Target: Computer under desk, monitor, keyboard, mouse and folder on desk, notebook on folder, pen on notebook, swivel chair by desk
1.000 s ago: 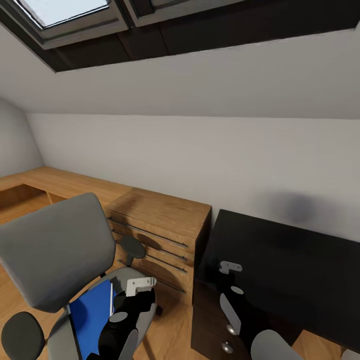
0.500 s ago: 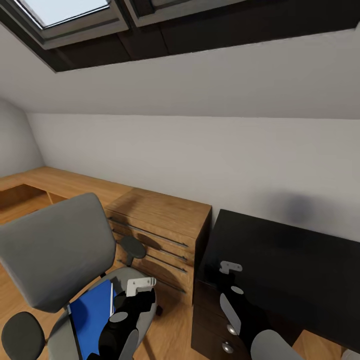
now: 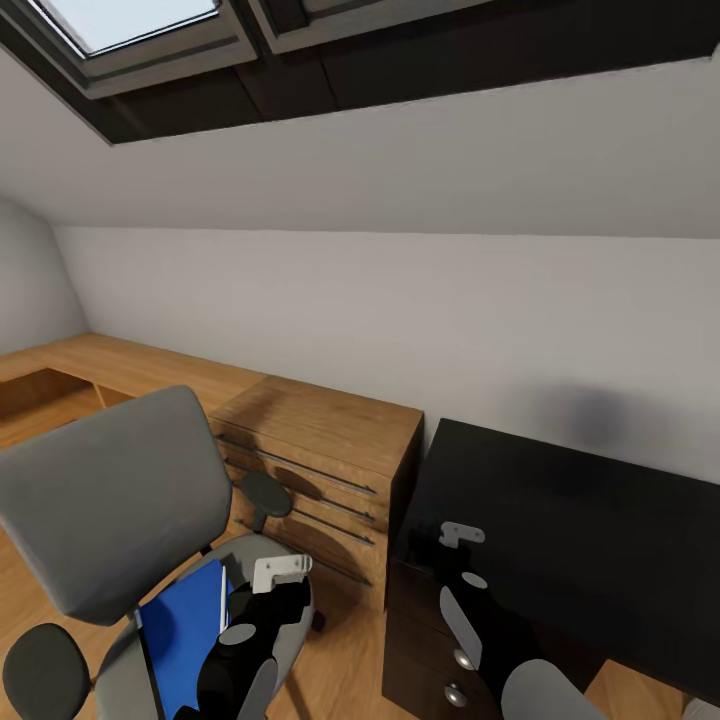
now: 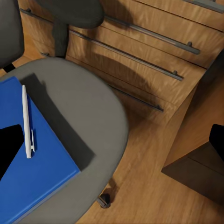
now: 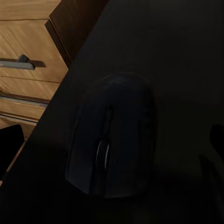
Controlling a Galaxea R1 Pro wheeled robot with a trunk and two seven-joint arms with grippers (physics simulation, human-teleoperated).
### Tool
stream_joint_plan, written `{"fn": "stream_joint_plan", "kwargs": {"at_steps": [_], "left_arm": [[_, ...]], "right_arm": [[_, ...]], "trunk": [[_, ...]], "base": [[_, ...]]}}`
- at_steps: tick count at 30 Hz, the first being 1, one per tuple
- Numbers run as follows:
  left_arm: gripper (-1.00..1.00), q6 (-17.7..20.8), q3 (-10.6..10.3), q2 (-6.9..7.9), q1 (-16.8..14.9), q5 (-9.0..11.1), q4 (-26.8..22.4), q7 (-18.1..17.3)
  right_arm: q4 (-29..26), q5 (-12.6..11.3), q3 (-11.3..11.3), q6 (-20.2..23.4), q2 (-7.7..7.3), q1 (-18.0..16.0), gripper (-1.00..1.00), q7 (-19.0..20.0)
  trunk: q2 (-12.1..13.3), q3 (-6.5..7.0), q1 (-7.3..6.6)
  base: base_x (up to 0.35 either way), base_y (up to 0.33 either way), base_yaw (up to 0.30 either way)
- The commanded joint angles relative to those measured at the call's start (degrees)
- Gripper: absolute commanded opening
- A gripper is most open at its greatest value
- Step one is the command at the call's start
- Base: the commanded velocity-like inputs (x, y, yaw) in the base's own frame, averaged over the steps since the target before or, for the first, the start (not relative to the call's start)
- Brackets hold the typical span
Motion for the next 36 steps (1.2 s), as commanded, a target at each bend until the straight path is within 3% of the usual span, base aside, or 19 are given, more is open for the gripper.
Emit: {"fn": "stream_joint_plan", "kwargs": {"at_steps": [1, 7, 13, 18, 24, 32, 36], "left_arm": [[1.00, 0.1, -0.1, 0.01, 0.0, 0.6, -0.1, 0.6], [1.00, 0.1, -0.1, 0.01, 0.0, 0.6, -0.1, 0.6], [1.00, 0.1, -0.1, 0.01, 0.0, 0.6, -0.1, 0.6], [1.00, -1.8, 0.0, 0.07, 0.0, 0.5, -0.4, 0.7], [1.00, -6.8, 0.0, 0.08, 1.2, 0.6, -0.7, 1.1], [1.00, -8.2, 0.1, 0.05, 2.5, 0.6, -2.9, 2.8], [1.00, -8.4, 0.0, 0.02, 3.2, 0.7, -3.4, 4.8]], "right_arm": [[0.0, -0.6, 0.4, -0.1, -0.05, 0.0, 1.00, -0.5], [-0.3, -0.5, 0.4, -0.2, -0.10, 0.0, 1.00, -0.5], [-3.0, -0.4, 0.2, -0.7, -0.21, 0.0, 1.00, -0.8], [-10.3, -0.8, 0.1, 2.8, -0.18, 0.3, 1.00, -2.3], [-19.5, -1.2, 0.1, 11.3, -0.08, 2.1, 1.00, -6.1], [-30.7, -1.4, 0.1, 13.8, -0.13, 8.1, 1.00, -7.3], [-32.6, -1.4, 0.1, 14.1, -0.11, 9.2, 1.00, -7.4]], "trunk": [[0.0, -0.06, 0.00], [0.0, -0.06, 0.00], [2.4, 1.01, -1.32], [4.4, 1.91, -2.41], [6.8, 2.99, -3.73], [10.0, 4.43, -5.49], [11.6, 5.14, -6.37]], "base": [[0.000, 0.000, 0.000], [0.000, 0.000, 0.000], [0.000, 0.000, 0.000], [0.000, 0.000, 0.000], [0.000, 0.000, 0.000], [0.000, 0.000, 0.000], [0.000, 0.000, 0.000]]}}
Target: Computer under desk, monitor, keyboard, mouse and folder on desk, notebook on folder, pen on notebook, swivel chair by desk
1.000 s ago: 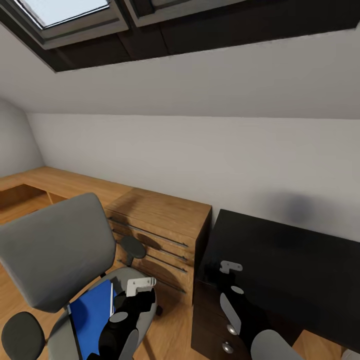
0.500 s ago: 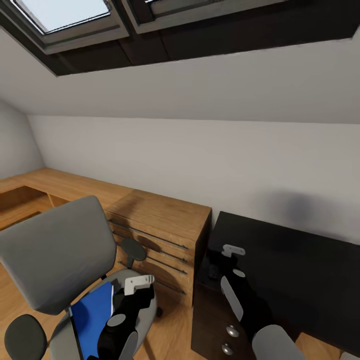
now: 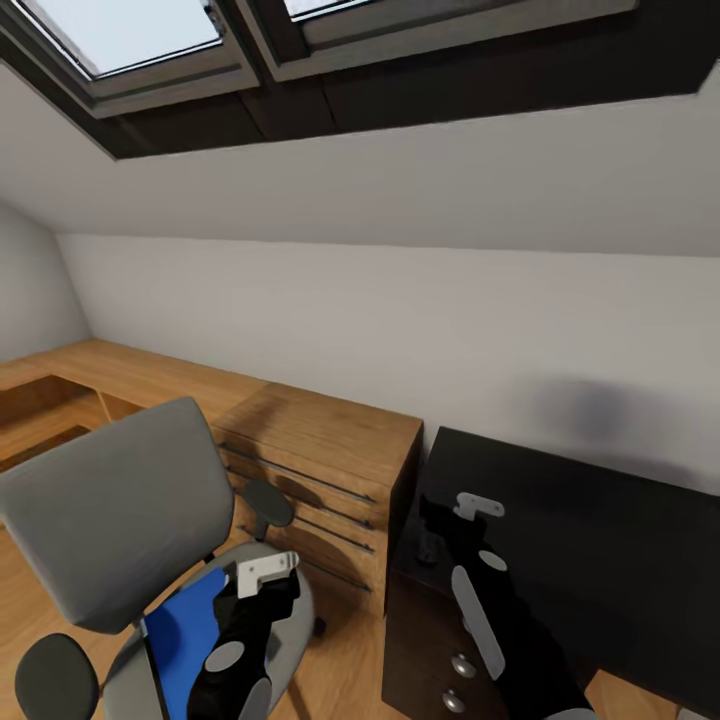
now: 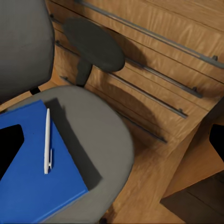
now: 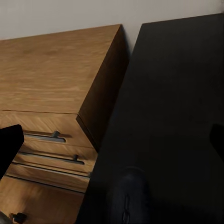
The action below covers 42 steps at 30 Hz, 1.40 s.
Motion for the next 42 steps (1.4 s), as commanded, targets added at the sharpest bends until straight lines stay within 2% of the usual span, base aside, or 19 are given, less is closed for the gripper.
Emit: {"fn": "stream_joint_plan", "kwargs": {"at_steps": [1, 7, 17, 23, 25, 26, 29, 42], "left_arm": [[1.00, 0.1, -0.1, 0.01, 0.0, 0.5, -0.1, 0.8], [1.00, 0.1, -0.1, 0.00, 0.2, 0.6, -0.3, 1.6], [1.00, 0.1, -0.1, 0.00, 0.3, 0.6, -0.3, 1.8], [1.00, 0.1, 0.0, 0.00, 0.3, 0.7, -0.3, 1.8], [1.00, 0.1, 0.1, 0.00, 0.3, 0.9, -0.3, 1.8], [1.00, 0.1, 0.2, 0.05, 0.3, 2.8, -0.3, 1.7], [1.00, 0.1, 0.2, 0.07, 0.3, 3.6, -0.3, 1.7], [1.00, 0.1, 0.2, 0.09, 0.3, 4.4, -0.3, 1.7]], "right_arm": [[-0.3, -0.5, 0.1, 0.2, -0.01, 0.1, 1.00, -0.5], [-1.3, -0.5, 0.2, 0.3, 0.02, 0.4, 1.00, -0.5], [-2.2, -0.7, 1.6, 0.3, 1.08, 0.6, 1.00, -0.5], [-2.3, -0.7, 1.7, 0.2, 1.11, 0.6, 1.00, -0.5], [-2.2, -0.7, 1.6, 0.1, 1.10, 0.6, 1.00, -0.5], [-2.1, -0.7, 1.6, 0.0, 1.04, 0.6, 1.00, -0.5], [-2.1, -0.7, 1.6, 0.0, 1.02, 0.6, 1.00, -0.5], [-1.8, -0.7, 1.7, -0.1, 1.00, 0.6, 1.00, -0.4]], "trunk": [[0.4, 0.11, -0.22], [2.8, 1.19, -1.54], [6.8, 2.99, -3.73], [9.2, 4.06, -5.05], [10.0, 4.42, -5.49], [10.4, 4.60, -5.71], [11.6, 5.14, -6.37], [16.8, 7.46, -9.23]], "base": [[0.000, 0.000, 0.000], [-0.040, 0.000, 0.000], [-0.301, 0.000, 0.000], [-0.336, 0.054, 0.000], [-0.337, 0.100, 0.000], [-0.337, 0.107, 0.000], [-0.337, 0.107, -0.018], [-0.337, 0.068, -0.199]]}}
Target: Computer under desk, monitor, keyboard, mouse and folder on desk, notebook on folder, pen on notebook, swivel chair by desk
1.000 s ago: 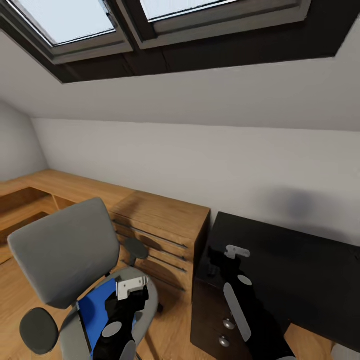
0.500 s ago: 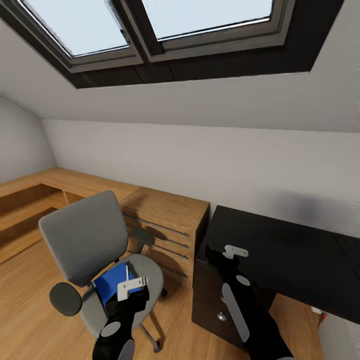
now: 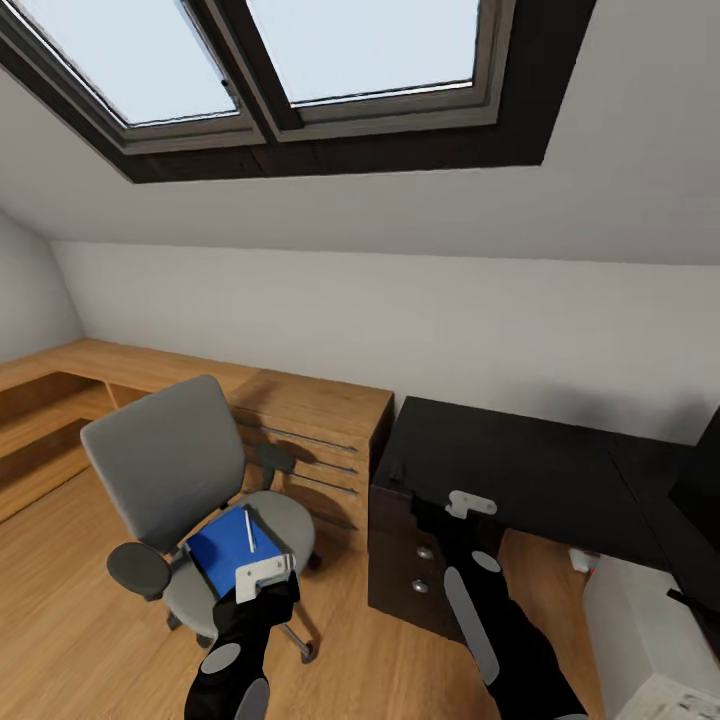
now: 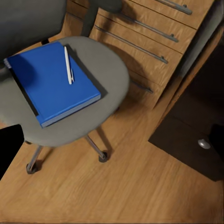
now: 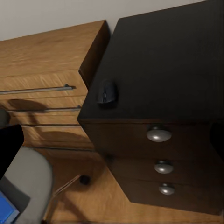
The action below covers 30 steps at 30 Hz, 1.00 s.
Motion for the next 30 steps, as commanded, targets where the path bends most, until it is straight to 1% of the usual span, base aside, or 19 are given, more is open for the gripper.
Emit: {"fn": "stream_joint_plan", "kwargs": {"at_steps": [1, 6, 15, 30], "left_arm": [[1.00, 0.1, -0.1, 0.01, 0.0, 0.5, -0.1, 0.5], [1.00, 0.2, -0.1, 0.01, 0.0, 0.5, -0.1, 0.5], [1.00, 0.2, -0.2, 0.01, 0.0, 0.5, -0.1, 0.5], [1.00, 0.2, -0.2, 0.01, 0.0, 0.5, -0.1, 0.5]], "right_arm": [[-0.1, -0.5, 0.1, 0.2, -0.02, -0.1, 1.00, -0.4], [0.0, -0.5, 0.2, 0.2, -0.02, -0.1, 1.00, -0.4], [0.0, -0.5, 0.2, 0.2, -0.02, -0.1, 1.00, -0.4], [0.2, -0.3, 0.2, 0.1, -0.02, -0.1, 1.00, -0.3]], "trunk": [[0.3, 0.08, -0.25], [2.3, 0.88, -1.35], [6.0, 2.47, -3.32], [12.0, 5.16, -6.62]], "base": [[-0.337, 0.011, -0.208], [-0.337, 0.004, -0.111], [-0.337, -0.014, -0.013], [-0.337, -0.112, 0.000]]}}
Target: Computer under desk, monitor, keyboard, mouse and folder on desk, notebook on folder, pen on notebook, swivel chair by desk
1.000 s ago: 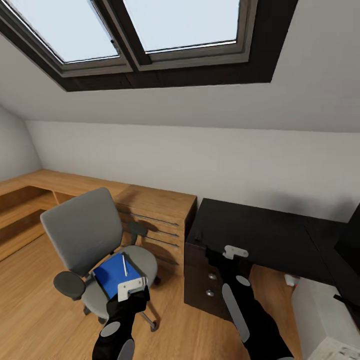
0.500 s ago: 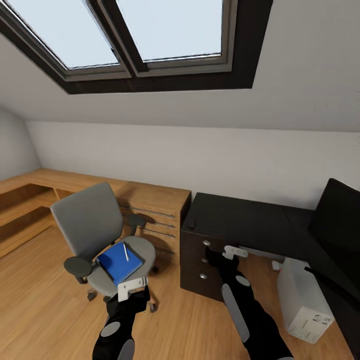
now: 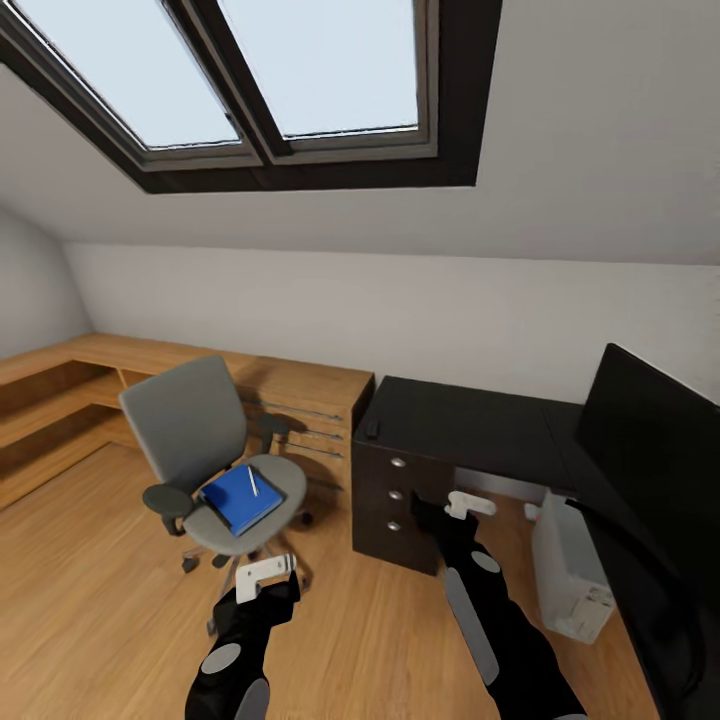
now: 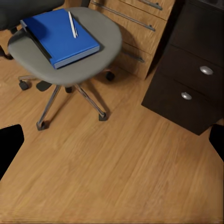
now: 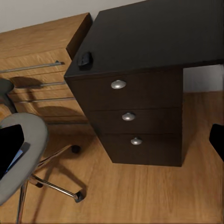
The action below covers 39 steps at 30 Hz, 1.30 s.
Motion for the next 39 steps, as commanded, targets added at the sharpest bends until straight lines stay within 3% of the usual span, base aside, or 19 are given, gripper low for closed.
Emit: {"fn": "stream_joint_plan", "kwargs": {"at_steps": [1, 16, 31, 39], "left_arm": [[1.00, 0.1, -0.1, 0.01, -0.1, 0.5, -0.1, 0.5], [1.00, 0.2, 0.0, 0.01, -0.1, 0.6, -0.1, 0.5], [1.00, 0.1, 0.2, 0.01, -0.1, 0.6, -0.1, 0.5], [1.00, 0.1, 1.6, 0.01, -0.1, 0.6, -0.1, 0.4]], "right_arm": [[-0.1, -0.5, 0.1, 0.2, -0.03, 0.0, 1.00, -0.4], [0.7, -0.4, 0.1, 0.1, -0.03, 0.0, 1.00, -0.3], [0.8, -0.3, 0.1, 0.1, -0.03, 0.0, 1.00, -0.2], [0.8, -0.3, 0.1, 0.0, -0.03, 0.0, 1.00, -0.2]], "trunk": [[0.3, 0.08, -0.24], [6.3, 2.77, -3.53], [12.4, 5.70, -6.83], [12.4, 5.83, -6.83]], "base": [[-0.337, -0.127, 0.000], [-0.337, -0.068, -0.031], [-0.337, -0.001, -0.218], [-0.337, 0.000, -0.222]]}}
